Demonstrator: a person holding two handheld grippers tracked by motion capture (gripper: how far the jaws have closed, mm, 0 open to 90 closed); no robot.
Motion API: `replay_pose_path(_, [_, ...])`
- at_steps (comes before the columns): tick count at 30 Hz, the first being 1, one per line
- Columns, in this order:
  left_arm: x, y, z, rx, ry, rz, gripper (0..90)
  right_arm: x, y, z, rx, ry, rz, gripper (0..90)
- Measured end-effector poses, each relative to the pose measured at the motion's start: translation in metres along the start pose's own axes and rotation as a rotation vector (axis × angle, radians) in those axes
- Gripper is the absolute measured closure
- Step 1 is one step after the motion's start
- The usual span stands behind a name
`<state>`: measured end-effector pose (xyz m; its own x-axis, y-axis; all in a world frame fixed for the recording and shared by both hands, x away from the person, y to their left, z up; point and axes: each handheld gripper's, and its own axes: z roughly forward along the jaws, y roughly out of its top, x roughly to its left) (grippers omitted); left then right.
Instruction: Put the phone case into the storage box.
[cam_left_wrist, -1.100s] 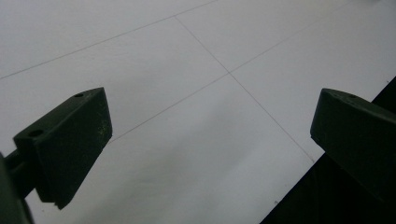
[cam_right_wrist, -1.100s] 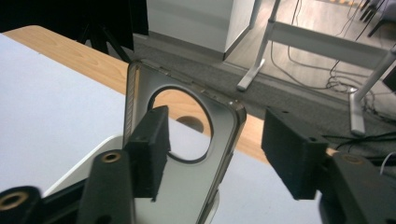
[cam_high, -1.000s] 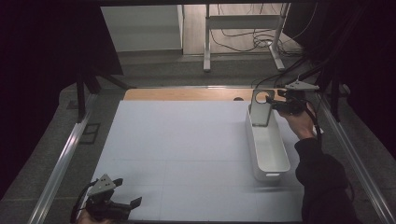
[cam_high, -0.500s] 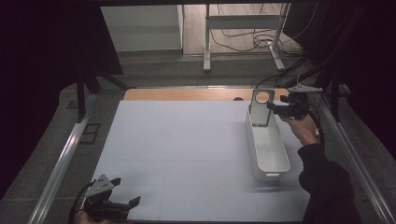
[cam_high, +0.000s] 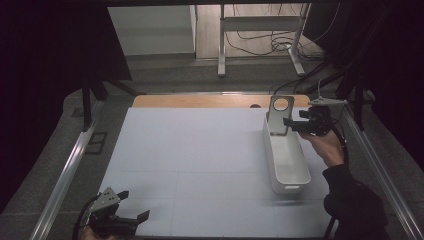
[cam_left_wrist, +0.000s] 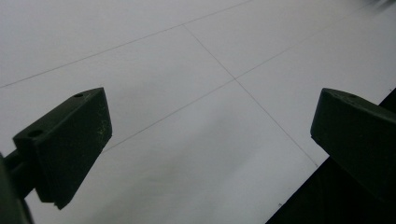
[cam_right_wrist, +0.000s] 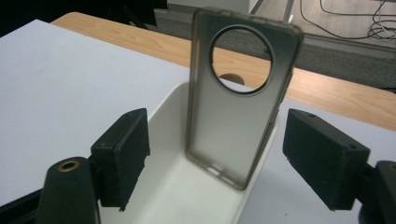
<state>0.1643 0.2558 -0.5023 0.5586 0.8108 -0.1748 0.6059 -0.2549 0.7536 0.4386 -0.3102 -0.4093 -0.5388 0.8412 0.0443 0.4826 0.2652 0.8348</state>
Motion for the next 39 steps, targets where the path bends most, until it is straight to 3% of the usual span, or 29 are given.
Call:
replay_pose_path(19, [-0.001, 0.000, 0.000, 0.004, 0.006, 0.009, 0.0, 0.039, -0.020, -0.021, 0.054, 0.065, 0.008, 18.3])
replay_pose_path(27, [-0.001, 0.000, 0.001, 0.004, 0.006, 0.009, 0.0, 0.050, -0.029, -0.028, 0.058, 0.066, 0.002, 17.7])
replay_pose_path(39, [-0.001, 0.000, 0.001, 0.006, 0.007, 0.009, 0.0, 0.065, -0.043, -0.038, 0.078, 0.092, 0.006, 6.2])
